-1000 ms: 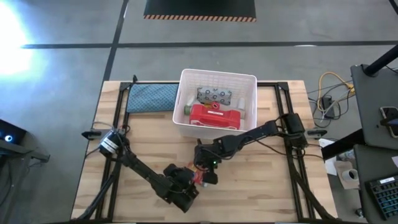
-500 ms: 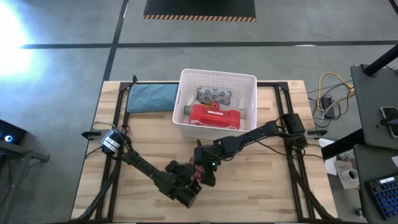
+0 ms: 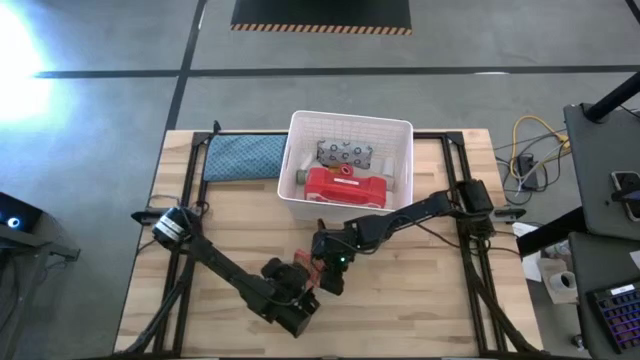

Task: Pick & place medical supplies in basket/bin
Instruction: Put the red pill box into the white bin

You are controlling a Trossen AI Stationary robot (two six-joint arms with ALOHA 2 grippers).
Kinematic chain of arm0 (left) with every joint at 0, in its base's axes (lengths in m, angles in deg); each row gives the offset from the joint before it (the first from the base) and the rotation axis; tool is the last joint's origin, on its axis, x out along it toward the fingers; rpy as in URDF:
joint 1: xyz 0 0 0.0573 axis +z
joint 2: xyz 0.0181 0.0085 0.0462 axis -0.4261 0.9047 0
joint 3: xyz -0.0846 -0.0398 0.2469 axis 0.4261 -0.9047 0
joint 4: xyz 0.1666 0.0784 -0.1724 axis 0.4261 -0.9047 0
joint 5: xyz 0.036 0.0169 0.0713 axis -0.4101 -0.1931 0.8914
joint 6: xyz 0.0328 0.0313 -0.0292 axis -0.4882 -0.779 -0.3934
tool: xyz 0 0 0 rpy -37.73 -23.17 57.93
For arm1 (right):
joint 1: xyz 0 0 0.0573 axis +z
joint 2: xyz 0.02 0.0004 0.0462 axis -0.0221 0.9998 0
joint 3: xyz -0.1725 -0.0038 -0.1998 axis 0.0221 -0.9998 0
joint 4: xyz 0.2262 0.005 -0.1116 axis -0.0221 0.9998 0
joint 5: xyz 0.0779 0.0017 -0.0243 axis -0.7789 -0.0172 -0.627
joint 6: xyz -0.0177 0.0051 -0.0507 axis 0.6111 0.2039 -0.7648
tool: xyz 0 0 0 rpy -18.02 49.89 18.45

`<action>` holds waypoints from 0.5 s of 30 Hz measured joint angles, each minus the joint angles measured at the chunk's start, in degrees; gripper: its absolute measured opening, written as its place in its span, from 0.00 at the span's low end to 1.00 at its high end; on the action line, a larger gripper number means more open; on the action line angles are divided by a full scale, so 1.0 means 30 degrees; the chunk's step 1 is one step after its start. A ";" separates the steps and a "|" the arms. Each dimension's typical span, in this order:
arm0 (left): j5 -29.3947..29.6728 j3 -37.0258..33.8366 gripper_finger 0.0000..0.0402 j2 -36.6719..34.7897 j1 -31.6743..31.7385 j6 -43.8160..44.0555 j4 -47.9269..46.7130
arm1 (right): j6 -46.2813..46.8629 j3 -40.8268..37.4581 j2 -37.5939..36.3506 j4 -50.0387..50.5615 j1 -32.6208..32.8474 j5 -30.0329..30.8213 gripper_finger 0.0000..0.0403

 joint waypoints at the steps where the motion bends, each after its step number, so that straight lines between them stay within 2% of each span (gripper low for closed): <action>1: 0.0083 0.0007 0.67 -0.0362 -0.0156 -0.0002 -0.0407 | -0.0089 0.0000 -0.0209 -0.0026 -0.0014 0.0322 0.05; 6: 0.0152 0.0029 0.67 -0.2560 -0.1145 0.1107 -0.3110 | -0.0568 0.0000 -0.1774 0.0022 -0.0155 0.1443 0.04; 10: 0.0436 0.0029 0.67 -0.4775 -0.1949 0.3105 -0.5732 | -0.0671 0.0000 -0.3504 0.0131 -0.0320 0.3228 0.04; 15: 0.3440 0.0044 0.67 -0.7592 -0.2539 0.5191 -0.8270 | -0.0979 0.0000 -0.6283 0.0106 -0.0787 0.6586 0.04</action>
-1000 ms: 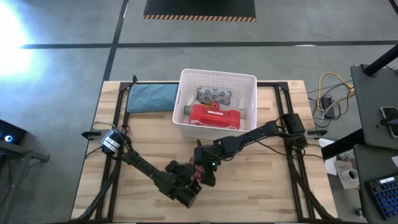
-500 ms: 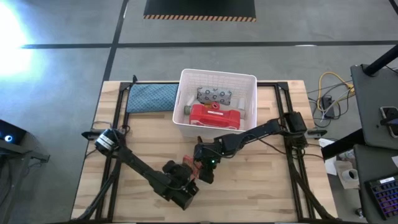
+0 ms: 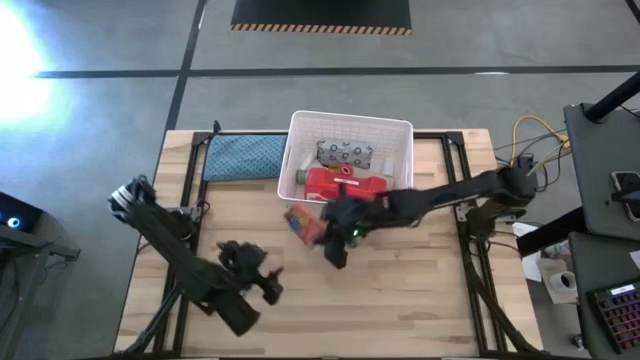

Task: Pick & place medical supplies in basket/bin
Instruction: Put the red pill box into the white bin

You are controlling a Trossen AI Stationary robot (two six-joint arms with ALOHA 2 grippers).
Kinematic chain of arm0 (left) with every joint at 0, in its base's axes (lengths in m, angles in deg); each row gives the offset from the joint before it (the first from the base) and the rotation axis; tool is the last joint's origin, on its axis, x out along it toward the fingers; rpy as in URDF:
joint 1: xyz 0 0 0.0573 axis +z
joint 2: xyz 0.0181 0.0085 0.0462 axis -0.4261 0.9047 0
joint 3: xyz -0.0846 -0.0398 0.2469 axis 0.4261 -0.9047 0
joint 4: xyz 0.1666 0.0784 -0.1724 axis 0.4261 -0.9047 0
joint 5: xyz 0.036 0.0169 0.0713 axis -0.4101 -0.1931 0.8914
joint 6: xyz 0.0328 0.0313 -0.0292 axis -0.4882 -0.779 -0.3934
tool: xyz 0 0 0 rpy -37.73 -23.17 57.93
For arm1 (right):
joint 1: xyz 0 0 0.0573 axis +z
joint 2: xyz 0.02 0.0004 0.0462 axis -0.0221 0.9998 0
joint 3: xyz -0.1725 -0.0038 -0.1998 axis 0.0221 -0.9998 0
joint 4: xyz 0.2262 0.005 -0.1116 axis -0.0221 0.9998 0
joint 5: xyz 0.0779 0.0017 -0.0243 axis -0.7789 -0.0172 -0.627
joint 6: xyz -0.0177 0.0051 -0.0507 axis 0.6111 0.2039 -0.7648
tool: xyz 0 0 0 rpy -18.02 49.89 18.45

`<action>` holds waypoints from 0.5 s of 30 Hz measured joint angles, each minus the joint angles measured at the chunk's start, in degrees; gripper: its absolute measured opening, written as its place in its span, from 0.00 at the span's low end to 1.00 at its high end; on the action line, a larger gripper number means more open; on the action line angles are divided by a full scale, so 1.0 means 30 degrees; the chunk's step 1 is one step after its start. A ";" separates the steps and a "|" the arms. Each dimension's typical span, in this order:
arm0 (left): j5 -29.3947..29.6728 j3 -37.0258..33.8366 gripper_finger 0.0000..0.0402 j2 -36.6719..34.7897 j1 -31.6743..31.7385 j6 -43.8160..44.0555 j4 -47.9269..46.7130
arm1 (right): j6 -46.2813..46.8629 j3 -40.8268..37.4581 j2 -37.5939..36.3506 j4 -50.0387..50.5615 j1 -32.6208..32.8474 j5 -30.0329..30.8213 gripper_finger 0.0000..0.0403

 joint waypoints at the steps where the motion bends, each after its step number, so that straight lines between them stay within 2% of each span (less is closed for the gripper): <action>1: 0.0595 0.0000 0.67 -0.0527 0.0004 0.0075 -0.0178 | -0.0059 0.0000 -0.0608 0.0058 -0.0144 0.0826 0.04; 5: 0.3186 0.0000 0.67 -0.2165 0.0160 -0.0104 -0.0168 | -0.0203 0.0013 -0.2914 0.0250 -0.1067 0.5366 0.04; 7: 0.4751 0.0000 0.67 -0.2707 0.0161 -0.0130 -0.0097 | -0.0104 0.0015 -0.3824 0.0745 -0.2042 0.6714 0.04; 9: 0.5975 0.0000 0.67 -0.3156 0.0158 -0.0237 -0.0041 | 0.0255 0.0036 -0.4339 0.1605 -0.3428 0.6449 0.04; 11: 0.6714 0.0000 0.67 -0.3473 0.0260 -0.0526 -0.0005 | 0.0453 0.0036 -0.4414 0.3169 -0.5033 0.4920 0.04; 12: 0.6837 0.0000 0.67 -0.3564 0.0350 -0.0688 -0.0009 | 0.0443 -0.0002 -0.4286 0.4055 -0.5845 0.4161 0.05; 15: 0.7031 0.0000 0.67 -0.3693 0.0783 -0.1083 -0.0024 | 0.0301 -0.0096 -0.3553 0.7101 -0.7582 0.3804 0.10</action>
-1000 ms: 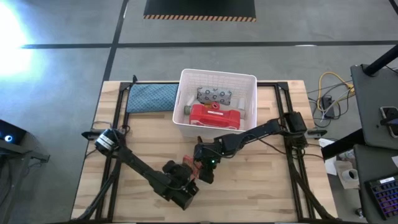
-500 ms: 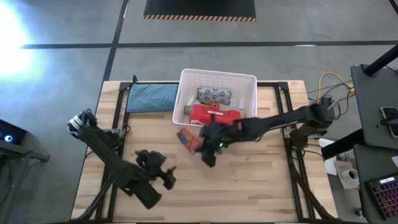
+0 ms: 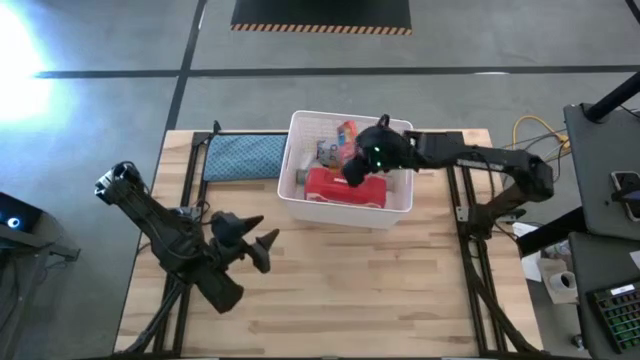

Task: Pick & place medical supplies in basket/bin
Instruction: Put the red pill box into the white bin, then return to Home position

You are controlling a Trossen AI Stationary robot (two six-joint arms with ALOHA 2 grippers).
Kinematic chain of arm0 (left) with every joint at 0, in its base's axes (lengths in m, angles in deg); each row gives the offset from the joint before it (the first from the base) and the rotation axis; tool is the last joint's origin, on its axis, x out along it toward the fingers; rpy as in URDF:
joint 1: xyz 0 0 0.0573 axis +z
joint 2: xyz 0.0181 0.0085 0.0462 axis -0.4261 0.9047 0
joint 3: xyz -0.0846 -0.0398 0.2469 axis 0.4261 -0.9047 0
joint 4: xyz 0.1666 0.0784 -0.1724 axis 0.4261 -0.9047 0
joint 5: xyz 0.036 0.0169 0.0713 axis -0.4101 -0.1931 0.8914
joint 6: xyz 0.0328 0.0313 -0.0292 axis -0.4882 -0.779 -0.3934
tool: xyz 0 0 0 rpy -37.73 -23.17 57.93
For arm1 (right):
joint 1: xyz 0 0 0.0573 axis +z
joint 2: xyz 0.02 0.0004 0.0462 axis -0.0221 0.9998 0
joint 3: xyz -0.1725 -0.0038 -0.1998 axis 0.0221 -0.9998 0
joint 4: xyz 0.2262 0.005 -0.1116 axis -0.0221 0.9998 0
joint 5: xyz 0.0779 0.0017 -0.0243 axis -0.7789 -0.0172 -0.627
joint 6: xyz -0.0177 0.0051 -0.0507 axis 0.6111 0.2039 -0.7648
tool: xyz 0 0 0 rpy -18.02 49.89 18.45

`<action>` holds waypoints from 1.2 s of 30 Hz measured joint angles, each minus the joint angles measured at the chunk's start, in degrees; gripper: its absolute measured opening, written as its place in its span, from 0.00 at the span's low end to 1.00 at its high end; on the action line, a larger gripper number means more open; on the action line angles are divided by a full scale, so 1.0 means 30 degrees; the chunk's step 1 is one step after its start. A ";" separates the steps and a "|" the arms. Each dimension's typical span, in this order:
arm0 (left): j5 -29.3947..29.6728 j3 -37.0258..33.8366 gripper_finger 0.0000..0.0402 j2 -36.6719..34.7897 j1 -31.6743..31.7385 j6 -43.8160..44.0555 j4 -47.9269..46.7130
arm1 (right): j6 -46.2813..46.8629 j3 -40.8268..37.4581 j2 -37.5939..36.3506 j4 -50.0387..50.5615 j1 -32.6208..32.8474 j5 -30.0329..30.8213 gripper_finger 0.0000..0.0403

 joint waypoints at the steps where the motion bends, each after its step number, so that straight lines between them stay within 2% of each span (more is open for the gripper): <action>1: 0.0061 0.0000 0.67 -0.0007 0.0135 -0.0033 0.0008 | -0.0119 -0.0043 0.0267 0.0915 -0.0445 0.0240 0.13; 7: 0.0096 0.0000 0.67 0.0101 0.0529 -0.0077 0.0009 | -0.0184 -0.0252 0.1020 0.4098 -0.0882 0.4137 0.35; 11: 0.0129 -0.0263 0.67 0.0109 0.0529 -0.0077 0.0013 | 0.0189 -0.0254 0.0807 0.4512 0.0005 0.5418 0.48; 15: 0.0140 -0.0480 0.67 0.0117 0.0658 -0.0077 0.0080 | 0.0210 -0.0254 -0.0055 0.4405 0.1273 0.6303 0.56; 20: 0.0157 -0.0474 0.67 0.0117 0.1251 -0.0369 0.0132 | -0.0278 -0.0254 -0.1513 0.4338 0.3257 0.6321 0.60; 30: -0.1465 0.0453 0.67 -0.1833 0.1518 -0.8274 0.0951 | -0.2858 -0.0287 -0.6467 0.4832 0.8045 0.6304 0.59; 34: -0.1343 -0.0327 0.67 -0.3069 0.2047 -0.9526 0.1186 | -0.1921 -0.0319 -0.8561 0.6601 0.9337 0.6297 0.58; 36: -0.1165 -0.0742 0.67 -0.3568 0.2313 -0.9650 0.1080 | -0.0235 -0.0319 -0.9602 0.7158 0.9375 0.6259 0.59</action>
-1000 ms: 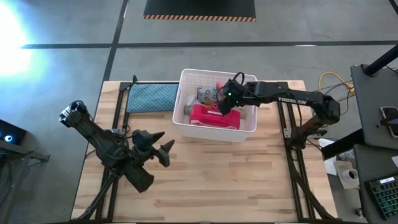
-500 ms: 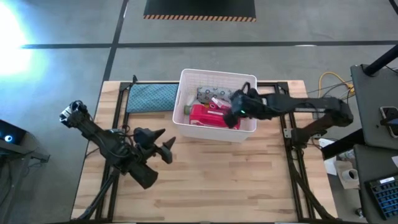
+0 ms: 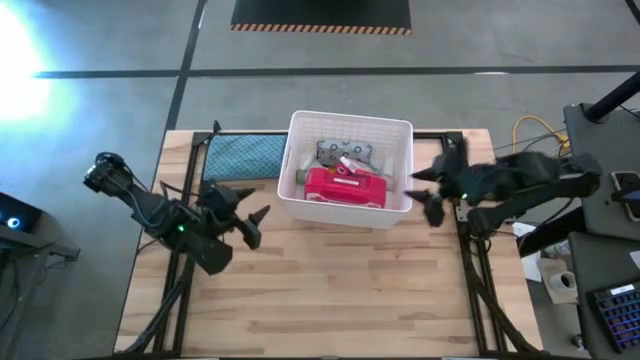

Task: Pick & place medical supplies in basket/bin
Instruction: Return to Home position

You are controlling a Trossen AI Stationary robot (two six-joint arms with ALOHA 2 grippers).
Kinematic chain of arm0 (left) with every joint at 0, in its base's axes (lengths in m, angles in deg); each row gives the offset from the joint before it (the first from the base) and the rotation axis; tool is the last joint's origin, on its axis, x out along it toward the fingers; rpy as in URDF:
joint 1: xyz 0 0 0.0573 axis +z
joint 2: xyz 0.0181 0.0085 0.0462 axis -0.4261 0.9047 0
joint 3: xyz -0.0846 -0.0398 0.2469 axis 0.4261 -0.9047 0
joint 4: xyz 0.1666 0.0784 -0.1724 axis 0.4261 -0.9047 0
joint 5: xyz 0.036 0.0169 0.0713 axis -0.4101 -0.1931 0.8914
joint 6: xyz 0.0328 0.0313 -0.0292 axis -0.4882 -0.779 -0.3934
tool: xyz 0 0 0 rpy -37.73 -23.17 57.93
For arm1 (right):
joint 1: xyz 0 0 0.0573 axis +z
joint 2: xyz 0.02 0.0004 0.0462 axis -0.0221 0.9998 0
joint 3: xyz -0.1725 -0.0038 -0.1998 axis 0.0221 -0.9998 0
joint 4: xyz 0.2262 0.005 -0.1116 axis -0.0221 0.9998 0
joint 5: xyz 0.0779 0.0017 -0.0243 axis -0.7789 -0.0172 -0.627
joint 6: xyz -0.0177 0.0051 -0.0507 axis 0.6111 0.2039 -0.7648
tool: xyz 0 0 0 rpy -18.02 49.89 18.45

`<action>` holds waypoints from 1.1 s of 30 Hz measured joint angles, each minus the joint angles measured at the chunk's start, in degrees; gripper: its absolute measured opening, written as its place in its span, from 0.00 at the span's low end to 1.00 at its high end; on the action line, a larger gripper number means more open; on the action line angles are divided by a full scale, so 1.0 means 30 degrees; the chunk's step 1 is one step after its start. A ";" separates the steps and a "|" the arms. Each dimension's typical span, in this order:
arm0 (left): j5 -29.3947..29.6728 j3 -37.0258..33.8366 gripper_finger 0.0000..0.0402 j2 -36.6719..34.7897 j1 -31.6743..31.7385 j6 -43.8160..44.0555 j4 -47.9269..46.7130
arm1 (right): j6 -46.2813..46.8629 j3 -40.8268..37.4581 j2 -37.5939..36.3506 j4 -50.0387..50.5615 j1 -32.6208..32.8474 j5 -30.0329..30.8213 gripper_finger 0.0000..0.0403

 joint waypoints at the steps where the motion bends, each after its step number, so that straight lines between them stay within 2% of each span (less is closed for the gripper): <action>1: 0.0130 -0.0145 0.67 -0.0217 0.0080 -0.0014 -0.0072 | 0.1470 0.0000 -0.0549 0.0306 0.0000 -0.0256 0.59; 3: 0.0158 -0.0380 0.67 -0.0816 0.0125 0.0117 -0.0317 | 0.3262 -0.0051 -0.1537 0.0493 0.0135 -0.0885 0.59; 6: -0.0269 -0.0873 0.67 -0.1613 -0.0016 0.1613 0.0607 | 0.2961 -0.0415 -0.2623 -0.0162 0.0895 -0.1750 0.60; 9: -0.0452 -0.1674 0.67 -0.1888 -0.0327 -0.0878 0.2725 | 0.1502 -0.1141 -0.3268 -0.1947 0.1748 -0.3423 0.61; 11: -0.1239 -0.2568 0.67 -0.2179 -0.0334 -0.2538 0.5237 | 0.0410 -0.2020 -0.3447 -0.4001 0.2163 -0.4485 0.61; 13: -0.2267 -0.3917 0.67 -0.2679 -0.0308 -0.4978 0.9248 | -0.0334 -0.3343 -0.3604 -0.6244 0.2463 -0.5478 0.61; 16: -0.4365 -0.7189 0.67 -0.3231 -0.0263 -0.9571 1.7895 | -0.0712 -0.5936 -0.3836 -1.0021 0.2586 -0.6290 0.60; 20: -0.9842 -1.2381 0.67 -0.3324 0.0604 -1.4995 3.0853 | -0.0842 -0.9663 -0.4407 -1.5963 0.2543 -0.7728 0.60; 22: -1.2390 -1.4402 0.67 -0.3317 0.1309 -1.5939 3.5641 | -0.1171 -1.1124 -0.4749 -1.8106 0.2560 -0.8530 0.60; 23: -1.3054 -1.5142 0.67 -0.3325 0.1595 -1.6068 3.7055 | -0.1285 -1.1585 -0.5082 -1.8515 0.2579 -0.8678 0.60; 25: -1.3290 -1.6155 0.67 -0.3636 0.2008 -1.6138 3.7719 | -0.1458 -1.2174 -0.5994 -1.8540 0.2551 -0.8370 0.61; 28: -1.3388 -1.6470 0.67 -0.4788 0.2807 -1.6138 3.6752 | -0.1729 -1.2572 -0.7758 -1.7246 0.2521 -0.7278 0.61; 31: -1.4682 -1.6244 0.67 -0.6577 0.3713 -1.5940 3.3619 | -0.1772 -1.2679 -0.9572 -1.5771 0.2550 -0.6652 0.60; 33: -1.5484 -1.5943 0.67 -0.8066 0.4536 -1.5461 3.0131 | -0.1781 -1.2929 -1.0826 -1.4779 0.2543 -0.6216 0.60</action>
